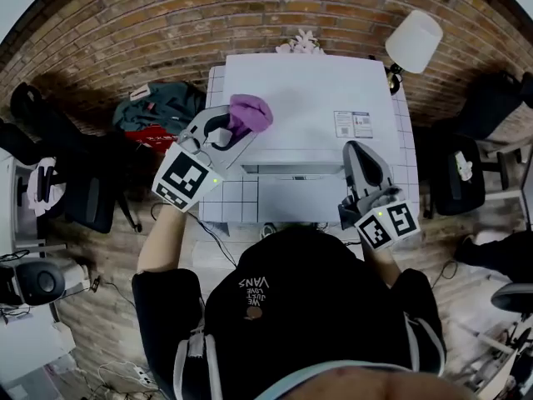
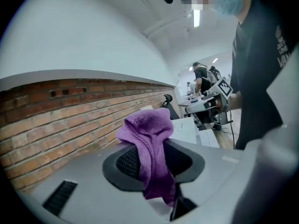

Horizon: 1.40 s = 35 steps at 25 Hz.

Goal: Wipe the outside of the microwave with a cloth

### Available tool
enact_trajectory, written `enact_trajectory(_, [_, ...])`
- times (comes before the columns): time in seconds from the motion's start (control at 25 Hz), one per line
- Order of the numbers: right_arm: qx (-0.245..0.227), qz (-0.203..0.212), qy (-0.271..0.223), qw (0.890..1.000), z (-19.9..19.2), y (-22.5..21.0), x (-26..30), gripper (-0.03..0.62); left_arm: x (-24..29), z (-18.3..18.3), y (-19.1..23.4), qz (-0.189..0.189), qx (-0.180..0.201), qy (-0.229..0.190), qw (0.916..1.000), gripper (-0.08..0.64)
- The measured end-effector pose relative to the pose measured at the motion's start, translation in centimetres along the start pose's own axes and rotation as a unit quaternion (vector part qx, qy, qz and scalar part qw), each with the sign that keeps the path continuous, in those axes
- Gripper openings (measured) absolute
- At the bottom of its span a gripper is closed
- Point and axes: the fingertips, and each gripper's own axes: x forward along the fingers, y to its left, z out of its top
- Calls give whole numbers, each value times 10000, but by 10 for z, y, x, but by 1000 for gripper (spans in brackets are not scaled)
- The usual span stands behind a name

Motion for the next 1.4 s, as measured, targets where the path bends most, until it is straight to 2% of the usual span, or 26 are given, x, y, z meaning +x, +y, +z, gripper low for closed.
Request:
enact_trajectory(0.16, [-15, 168, 114, 9998, -12, 30, 22, -3, -51, -54, 16, 568, -662, -65, 9962, 132])
enact_trajectory(0.36, [-17, 344, 347, 9988, -29, 64, 40, -3, -92, -110, 15, 1068, -1447, -335, 9831, 132])
enact_trajectory(0.52, [-22, 377, 452, 9983, -40, 80, 47, -2, -98, -142, 3, 1184, -1702, -565, 9766, 132])
enact_trajectory(0.68, [-77, 260, 529, 9982, -42, 84, 46, -3, -88, -159, -10, 1163, -2059, -909, 9674, 132])
enact_trajectory(0.84, [-157, 8, 511, 9986, -38, 78, 42, -3, -78, -164, -1, 1093, -2225, -1131, 9622, 132])
enact_trajectory(1.0, [-180, -205, 467, 9985, -35, 68, 37, -3, -63, -170, 23, 1089, -2203, -1152, 9625, 132])
enact_trajectory(1.2, [-166, -396, 486, 9979, -36, 58, 29, -3, -29, -176, 73, 1181, -2086, -1187, 9636, 132])
enact_trajectory(1.4, [-183, -499, 530, 9972, -38, 52, 25, -3, 9, -189, 127, 1318, -2142, -1154, 9609, 132])
